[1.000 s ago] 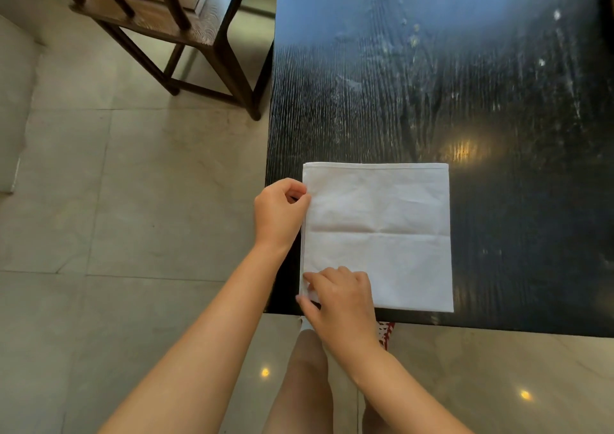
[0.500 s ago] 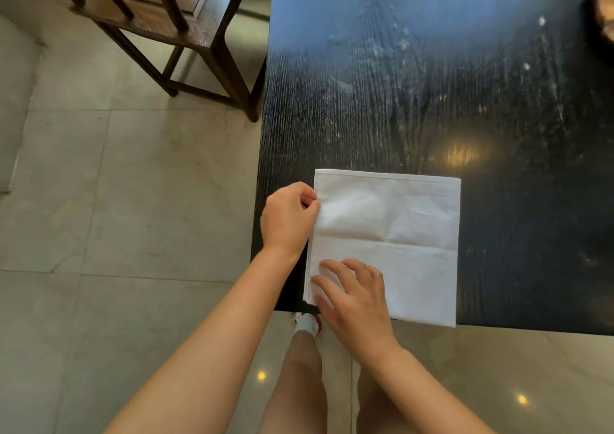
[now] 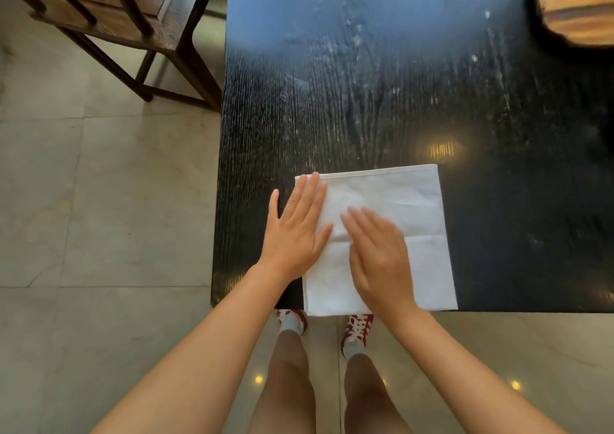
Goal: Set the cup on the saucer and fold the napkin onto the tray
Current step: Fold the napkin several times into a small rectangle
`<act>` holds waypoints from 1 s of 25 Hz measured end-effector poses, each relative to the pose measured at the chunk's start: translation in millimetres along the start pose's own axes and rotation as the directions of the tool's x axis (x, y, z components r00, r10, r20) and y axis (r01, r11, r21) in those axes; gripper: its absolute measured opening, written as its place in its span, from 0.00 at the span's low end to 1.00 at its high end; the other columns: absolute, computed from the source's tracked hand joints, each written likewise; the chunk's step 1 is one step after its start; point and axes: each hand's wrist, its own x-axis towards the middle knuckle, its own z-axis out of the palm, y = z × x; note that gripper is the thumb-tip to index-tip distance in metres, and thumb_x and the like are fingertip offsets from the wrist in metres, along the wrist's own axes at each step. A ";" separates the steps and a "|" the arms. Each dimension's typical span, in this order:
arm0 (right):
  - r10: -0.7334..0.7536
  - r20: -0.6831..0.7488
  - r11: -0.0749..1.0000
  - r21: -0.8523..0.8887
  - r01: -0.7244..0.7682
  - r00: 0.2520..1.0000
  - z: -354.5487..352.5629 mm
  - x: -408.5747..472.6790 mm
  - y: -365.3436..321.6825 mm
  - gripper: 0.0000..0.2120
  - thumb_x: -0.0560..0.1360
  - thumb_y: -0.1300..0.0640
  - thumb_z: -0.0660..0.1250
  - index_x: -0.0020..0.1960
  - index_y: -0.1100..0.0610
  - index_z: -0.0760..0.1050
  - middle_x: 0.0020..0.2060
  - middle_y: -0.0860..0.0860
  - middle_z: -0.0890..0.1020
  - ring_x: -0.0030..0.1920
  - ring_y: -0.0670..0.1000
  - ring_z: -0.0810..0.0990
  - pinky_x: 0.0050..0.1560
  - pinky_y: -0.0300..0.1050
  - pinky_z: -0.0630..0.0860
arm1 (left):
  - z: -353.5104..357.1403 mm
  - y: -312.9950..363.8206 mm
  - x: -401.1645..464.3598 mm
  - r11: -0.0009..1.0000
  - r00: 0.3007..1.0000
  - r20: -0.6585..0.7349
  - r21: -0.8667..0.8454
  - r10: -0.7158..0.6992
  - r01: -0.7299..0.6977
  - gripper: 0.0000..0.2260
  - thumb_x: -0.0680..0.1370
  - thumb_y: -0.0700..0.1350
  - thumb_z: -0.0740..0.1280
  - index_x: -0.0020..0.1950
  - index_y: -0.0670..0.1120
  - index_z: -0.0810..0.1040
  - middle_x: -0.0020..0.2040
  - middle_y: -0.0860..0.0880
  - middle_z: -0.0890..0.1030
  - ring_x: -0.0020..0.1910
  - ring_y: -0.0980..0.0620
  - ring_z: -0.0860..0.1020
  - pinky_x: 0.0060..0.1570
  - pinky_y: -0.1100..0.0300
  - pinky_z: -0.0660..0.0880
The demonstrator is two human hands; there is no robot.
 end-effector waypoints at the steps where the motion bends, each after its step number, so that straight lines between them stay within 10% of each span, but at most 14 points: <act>1: 0.038 0.021 0.997 -0.064 -0.037 0.999 2.9 16.0 3.2 0.22 0.77 0.58 0.54 0.71 0.57 0.62 0.70 0.55 0.67 0.73 0.54 0.60 0.72 0.54 0.55 | 0.9 -0.2 0.3 1.000 1.000 0.001 0.014 -0.003 0.003 0.28 0.79 0.56 0.47 0.76 0.46 0.48 0.77 0.48 0.50 0.75 0.52 0.46 0.70 0.43 0.44; 7: 0.004 0.215 0.920 -0.384 0.081 0.977 13.0 48.8 40.6 0.29 0.76 0.47 0.49 0.74 0.58 0.56 0.74 0.53 0.61 0.74 0.51 0.57 0.70 0.56 0.47 | 1.0 1.3 0.7 0.999 1.000 0.005 0.042 -0.019 0.019 0.31 0.77 0.60 0.48 0.76 0.47 0.48 0.76 0.49 0.48 0.75 0.53 0.46 0.70 0.41 0.42; 16: 0.241 0.093 0.831 -0.534 -0.156 0.966 -57.1 25.6 106.4 0.32 0.77 0.42 0.43 0.75 0.58 0.46 0.76 0.54 0.50 0.75 0.50 0.46 0.70 0.63 0.38 | -5.0 4.4 1.0 0.997 0.997 0.061 0.063 -0.043 0.039 0.34 0.75 0.64 0.47 0.76 0.49 0.43 0.76 0.52 0.42 0.75 0.56 0.39 0.70 0.39 0.38; 21: -0.061 0.341 0.846 -0.481 0.230 0.938 -55.5 -58.0 94.9 0.31 0.77 0.41 0.44 0.76 0.54 0.49 0.76 0.50 0.44 0.75 0.50 0.43 0.72 0.62 0.42 | -1.7 5.1 0.8 0.998 0.999 0.028 0.066 -0.025 0.023 0.34 0.75 0.63 0.48 0.76 0.48 0.46 0.76 0.51 0.44 0.75 0.56 0.41 0.69 0.40 0.38; 25: -0.045 0.362 0.836 -0.496 0.233 0.931 -62.3 -66.0 113.7 0.30 0.78 0.41 0.42 0.76 0.55 0.47 0.76 0.50 0.43 0.75 0.49 0.44 0.72 0.63 0.45 | -4.5 7.4 -1.2 0.991 0.998 -0.036 0.122 -0.048 0.052 0.32 0.77 0.61 0.47 0.76 0.45 0.48 0.77 0.48 0.50 0.75 0.53 0.45 0.70 0.41 0.39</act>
